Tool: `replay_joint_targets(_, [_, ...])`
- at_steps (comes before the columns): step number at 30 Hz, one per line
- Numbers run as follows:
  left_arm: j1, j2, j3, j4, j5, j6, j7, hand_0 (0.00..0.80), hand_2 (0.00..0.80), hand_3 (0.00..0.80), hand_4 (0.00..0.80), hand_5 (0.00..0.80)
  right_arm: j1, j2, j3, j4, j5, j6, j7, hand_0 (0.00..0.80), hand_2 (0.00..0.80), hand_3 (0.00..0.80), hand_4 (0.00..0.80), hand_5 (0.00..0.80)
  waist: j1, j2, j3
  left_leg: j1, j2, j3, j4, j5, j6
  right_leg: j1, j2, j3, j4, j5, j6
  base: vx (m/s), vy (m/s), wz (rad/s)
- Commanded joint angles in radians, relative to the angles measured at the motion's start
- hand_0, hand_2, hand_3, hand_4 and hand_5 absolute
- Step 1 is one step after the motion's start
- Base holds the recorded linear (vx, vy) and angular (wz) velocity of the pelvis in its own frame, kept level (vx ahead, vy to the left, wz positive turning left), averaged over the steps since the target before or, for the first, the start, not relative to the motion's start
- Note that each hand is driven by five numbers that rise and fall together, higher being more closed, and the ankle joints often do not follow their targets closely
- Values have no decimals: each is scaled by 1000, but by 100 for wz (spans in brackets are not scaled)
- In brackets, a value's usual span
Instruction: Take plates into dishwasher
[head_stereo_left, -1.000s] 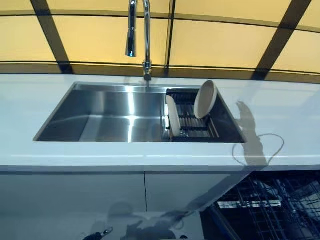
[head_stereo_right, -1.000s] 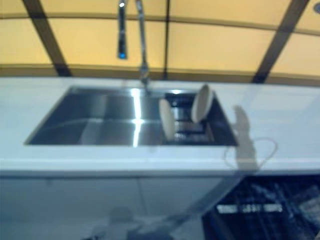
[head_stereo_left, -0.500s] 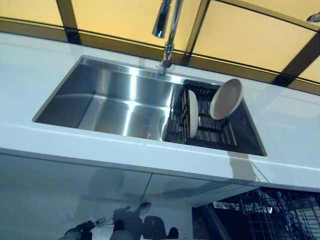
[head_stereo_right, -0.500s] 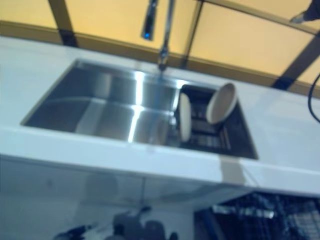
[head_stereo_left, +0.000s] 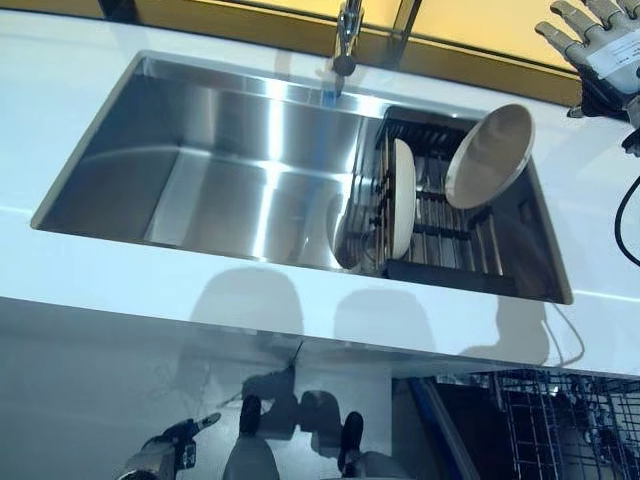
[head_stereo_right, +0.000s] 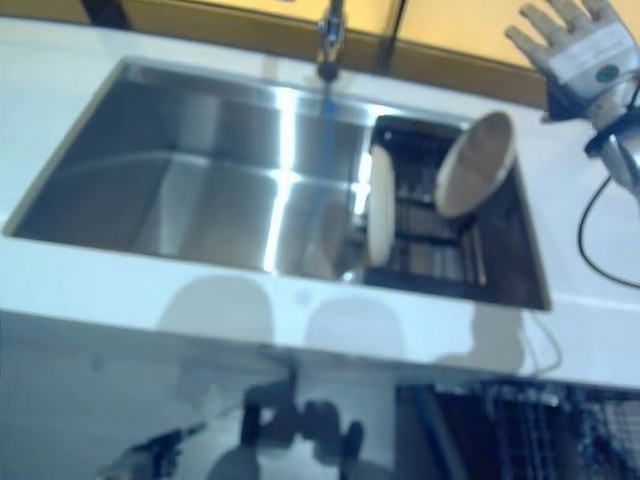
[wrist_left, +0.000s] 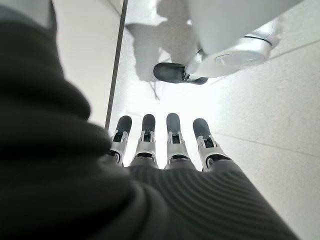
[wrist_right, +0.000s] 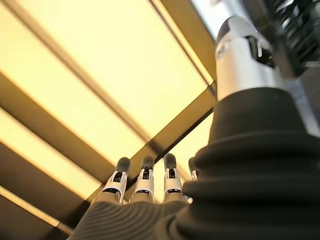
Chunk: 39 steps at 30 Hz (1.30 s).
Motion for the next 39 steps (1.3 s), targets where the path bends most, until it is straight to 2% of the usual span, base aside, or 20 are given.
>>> replay_joint_targets(1, [-9,0,-47,23,-37,-2,-11,0,0,0,0,0,-149,-21,52,-2,-86,64,-32,0,0,0,0,0,-4,17,15,-10,10,-12,-28,14,18,-22,-44,16,-2,51,80,0,0,0])
replay_joint_targets(16, [22,-8,-33,9,-50,-23,-29,0,0,0,0,0,-93,-42,26,-46,-265,21,17,0,0,0,0,0,-20,29,19,-12,17,-7,-28,12,10,-34,-44,33,-2,46,80,-3,1,-2])
replay_joint_targets(27, [33,-15,-33,4,-61,-29,-36,0,0,0,0,0,-58,-41,-7,-55,-267,10,17,0,0,0,0,0,-23,37,22,-7,14,-4,-28,8,8,-31,-47,35,-2,40,78,3,3,-1])
replay_joint_targets(39, [35,-20,-42,-4,-89,-32,-47,0,0,0,0,0,-100,-26,25,-47,-274,7,11,0,0,0,0,0,-18,52,45,-16,8,-11,-28,5,10,-40,-52,34,-2,38,75,0,0,0])
